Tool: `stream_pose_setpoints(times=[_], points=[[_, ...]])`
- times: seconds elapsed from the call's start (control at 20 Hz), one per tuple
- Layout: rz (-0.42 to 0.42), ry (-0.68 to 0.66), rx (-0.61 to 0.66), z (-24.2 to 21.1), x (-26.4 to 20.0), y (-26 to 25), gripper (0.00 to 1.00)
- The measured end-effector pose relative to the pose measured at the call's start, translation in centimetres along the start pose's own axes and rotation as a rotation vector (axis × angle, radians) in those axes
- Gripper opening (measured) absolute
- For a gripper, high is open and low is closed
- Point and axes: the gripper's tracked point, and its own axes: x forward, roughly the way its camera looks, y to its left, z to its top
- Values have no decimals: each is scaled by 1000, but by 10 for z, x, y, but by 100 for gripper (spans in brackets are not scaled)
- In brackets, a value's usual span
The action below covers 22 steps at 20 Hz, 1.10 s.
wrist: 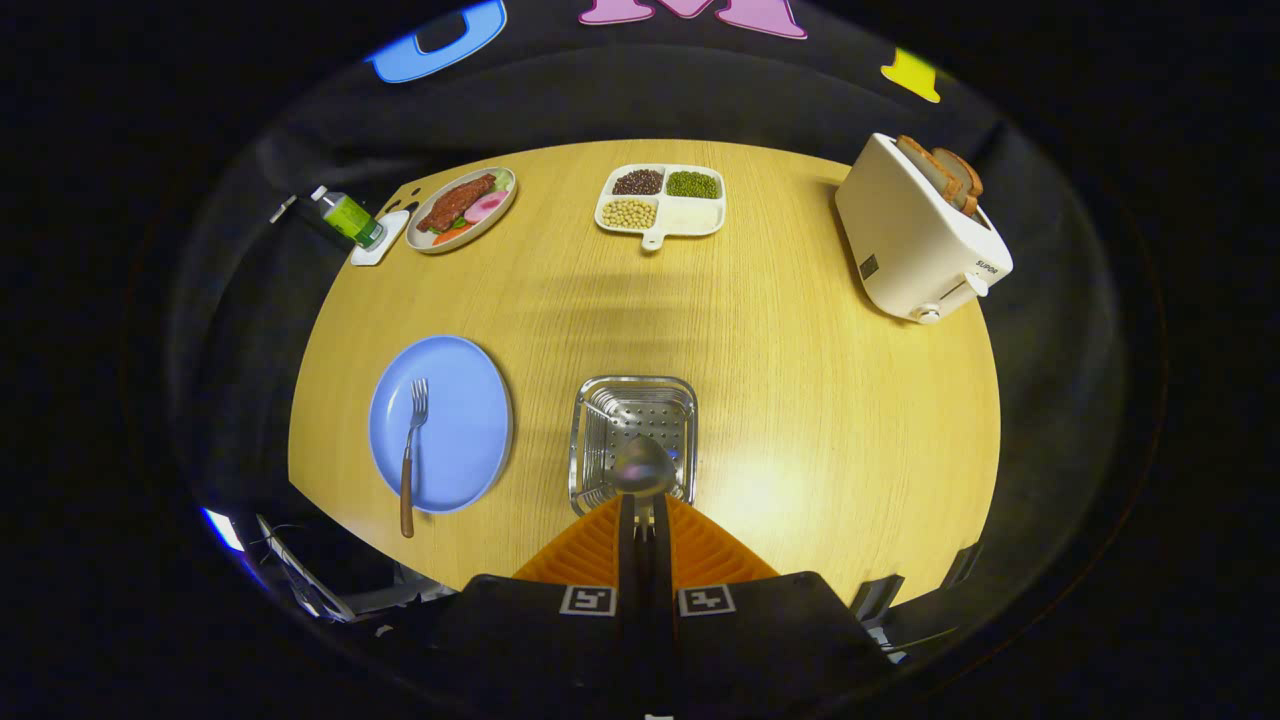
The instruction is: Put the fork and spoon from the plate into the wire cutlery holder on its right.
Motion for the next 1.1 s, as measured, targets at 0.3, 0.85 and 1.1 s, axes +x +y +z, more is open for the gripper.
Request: stream_pose_setpoints(times=[0.3,0.85,1.1], points=[[-47,48,-28,6,33,3,8],[-94,-20,-7,16,35,-2,20],[-93,-135,-14,30,-5,3,26]])
